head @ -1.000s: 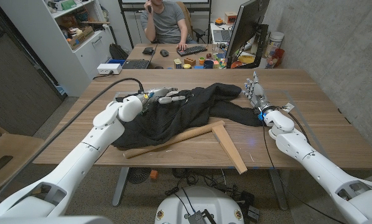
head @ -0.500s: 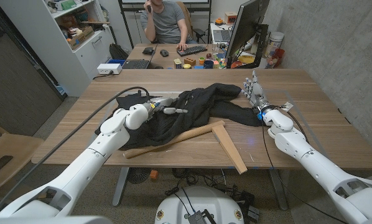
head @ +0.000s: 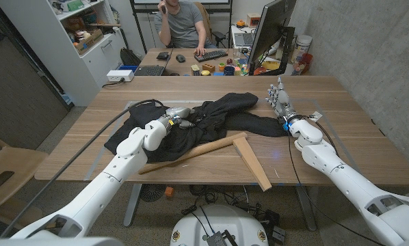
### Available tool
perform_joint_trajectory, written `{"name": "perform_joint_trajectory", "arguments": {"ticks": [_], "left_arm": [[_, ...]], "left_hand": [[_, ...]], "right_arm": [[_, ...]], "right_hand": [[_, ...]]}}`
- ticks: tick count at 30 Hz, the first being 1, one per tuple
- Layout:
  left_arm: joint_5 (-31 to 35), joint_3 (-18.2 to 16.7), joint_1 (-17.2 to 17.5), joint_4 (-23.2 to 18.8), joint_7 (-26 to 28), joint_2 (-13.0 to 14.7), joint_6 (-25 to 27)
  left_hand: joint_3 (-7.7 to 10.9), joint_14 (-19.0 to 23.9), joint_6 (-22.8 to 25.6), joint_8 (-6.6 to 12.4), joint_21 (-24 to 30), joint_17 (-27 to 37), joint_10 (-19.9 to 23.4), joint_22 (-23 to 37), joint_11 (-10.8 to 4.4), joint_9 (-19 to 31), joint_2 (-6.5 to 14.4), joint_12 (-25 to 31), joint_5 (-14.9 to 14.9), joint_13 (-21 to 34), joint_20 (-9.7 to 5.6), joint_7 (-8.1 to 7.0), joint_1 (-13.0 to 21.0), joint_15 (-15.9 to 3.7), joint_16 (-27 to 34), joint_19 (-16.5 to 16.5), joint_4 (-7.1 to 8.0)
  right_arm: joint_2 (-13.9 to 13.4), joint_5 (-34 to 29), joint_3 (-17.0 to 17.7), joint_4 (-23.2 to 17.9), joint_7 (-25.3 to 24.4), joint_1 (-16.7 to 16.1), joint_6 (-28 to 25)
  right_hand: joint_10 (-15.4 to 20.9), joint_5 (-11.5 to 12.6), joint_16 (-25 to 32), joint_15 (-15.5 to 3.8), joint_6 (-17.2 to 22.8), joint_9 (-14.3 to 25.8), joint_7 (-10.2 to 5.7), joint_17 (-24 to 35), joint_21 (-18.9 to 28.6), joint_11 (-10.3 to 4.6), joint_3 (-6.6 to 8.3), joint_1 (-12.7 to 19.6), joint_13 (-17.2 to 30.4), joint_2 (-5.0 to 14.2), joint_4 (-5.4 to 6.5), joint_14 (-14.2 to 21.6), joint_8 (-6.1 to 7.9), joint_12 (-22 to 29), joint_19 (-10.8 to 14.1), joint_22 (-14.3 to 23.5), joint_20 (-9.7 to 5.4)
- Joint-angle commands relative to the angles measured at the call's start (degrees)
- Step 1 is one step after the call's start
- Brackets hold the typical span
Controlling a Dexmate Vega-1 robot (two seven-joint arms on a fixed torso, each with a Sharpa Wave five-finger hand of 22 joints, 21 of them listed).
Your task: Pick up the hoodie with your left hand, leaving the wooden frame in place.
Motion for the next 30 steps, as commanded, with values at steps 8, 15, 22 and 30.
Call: {"name": "perform_joint_trajectory", "arguments": {"ticks": [8,15,22,30], "left_arm": [[1.03,-1.1,-0.03,1.58,13.16,-1.11,-2.24],[0.84,-1.87,-3.33,2.46,13.58,-0.69,-3.35],[-1.34,-4.23,-6.84,0.99,11.98,-1.06,-3.24],[3.08,-3.18,-11.43,-3.6,7.56,-1.16,0.5]], "left_hand": [[2.62,14.23,13.96,11.55,25.94,19.8,10.25,6.21,-4.52,15.5,3.14,13.52,6.2,32.64,-10.36,-3.6,16.38,-7.97,20.28,12.38,-1.91],[10.29,19.14,17.25,14.25,37.67,20.13,9.38,33.98,-4.24,15.03,1.28,24.36,14.76,33.45,-10.37,-3.34,19.69,-7.44,21.04,19.33,-1.72],[11.85,18.48,16.02,14.88,34.82,19.96,8.94,34.68,-4.26,15.43,0.49,27.38,16.1,33.44,-10.49,-3.31,18.77,-7.43,20.77,18.83,-1.54],[11.41,19.3,13.9,15.55,33.4,19.7,6.89,32.04,-4.33,16.19,0.52,28.1,16.05,32.59,-10.45,-3.22,17.57,-7.85,19.97,19.18,-1.24]], "right_arm": [[-0.56,0.74,1.23,-0.96,-0.05,-0.87,-0.19],[-0.82,0.53,1.31,-1.17,-0.06,-0.92,-0.08],[-0.71,0.42,1.08,-0.98,0.3,-0.64,-0.05],[0.31,0.36,0.25,0.17,2.04,0.92,0.02]], "right_hand": [[-0.18,0.43,0.0,-0.03,0.04,0.32,0.17,0.19,-0.05,-0.2,-0.45,-0.25,0.17,0.67,0.09,-3.61,0.02,-0.18,-0.21,0.21,0.05],[-0.11,0.44,0.01,-0.08,0.06,0.32,0.15,0.19,-0.05,-0.21,-0.54,-0.25,0.18,0.72,0.1,-3.59,0.01,-0.17,-0.18,0.21,0.06],[-0.11,0.45,0.02,-0.08,0.07,0.32,0.16,0.19,-0.04,-0.31,-0.61,-0.25,0.18,0.76,0.1,-3.56,0.0,-0.18,-0.14,0.21,0.05],[0.07,0.46,0.01,-0.16,0.45,0.32,0.35,0.19,-0.04,-0.25,-0.67,-0.21,0.18,0.83,0.09,-3.56,0.13,-0.13,-0.13,0.22,0.01]]}}
